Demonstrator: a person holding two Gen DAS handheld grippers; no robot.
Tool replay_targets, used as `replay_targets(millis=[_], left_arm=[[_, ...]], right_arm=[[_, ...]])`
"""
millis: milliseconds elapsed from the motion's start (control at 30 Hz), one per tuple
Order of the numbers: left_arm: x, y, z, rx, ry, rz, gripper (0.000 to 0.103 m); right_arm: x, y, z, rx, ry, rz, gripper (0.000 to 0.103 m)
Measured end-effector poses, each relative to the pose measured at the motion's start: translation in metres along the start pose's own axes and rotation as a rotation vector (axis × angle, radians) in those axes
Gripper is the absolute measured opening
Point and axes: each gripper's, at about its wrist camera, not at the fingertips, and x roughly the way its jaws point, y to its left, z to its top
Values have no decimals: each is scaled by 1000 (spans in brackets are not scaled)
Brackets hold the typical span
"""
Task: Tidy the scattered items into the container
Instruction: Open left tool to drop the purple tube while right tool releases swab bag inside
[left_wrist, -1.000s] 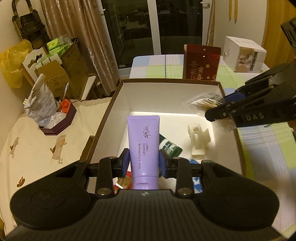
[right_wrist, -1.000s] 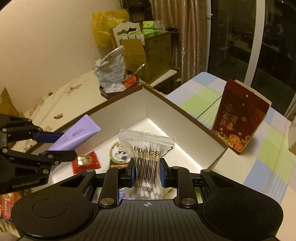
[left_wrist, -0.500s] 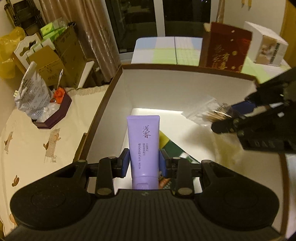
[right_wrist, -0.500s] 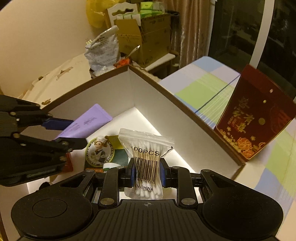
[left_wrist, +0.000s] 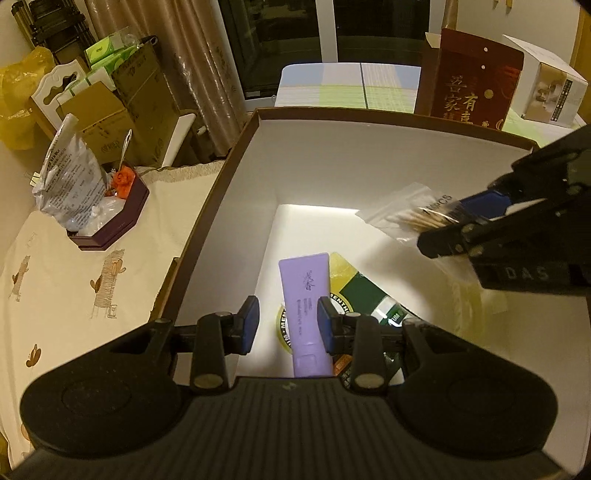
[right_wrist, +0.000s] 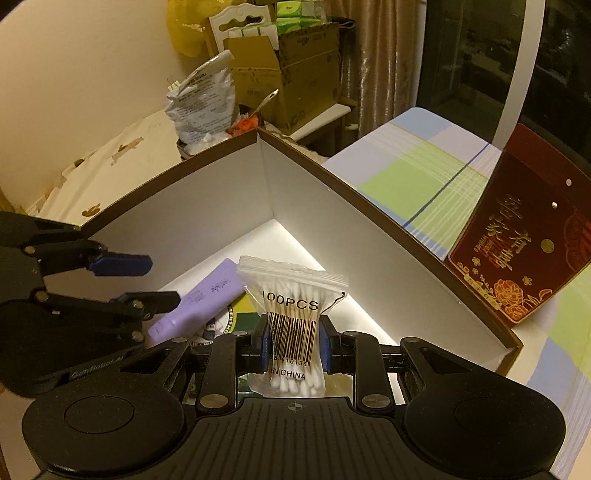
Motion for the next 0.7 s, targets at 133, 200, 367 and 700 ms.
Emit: replay_targets(millis=[133,200,367,700], left_arm=[[-2,0,-1,5,-3,0,29],[-4,0,-2,3,-5,-3,29],[-8,1,-3,6,-12,4,30],[-21,0,-6,4,-28,3,38]], right_arm=[[2,1,3,8,-8,-1,28],[1,3,4,-1,-20,-15,28],[1,2,7,10,-14,10,50],[-27,4,0,-39,-82,-1,85]])
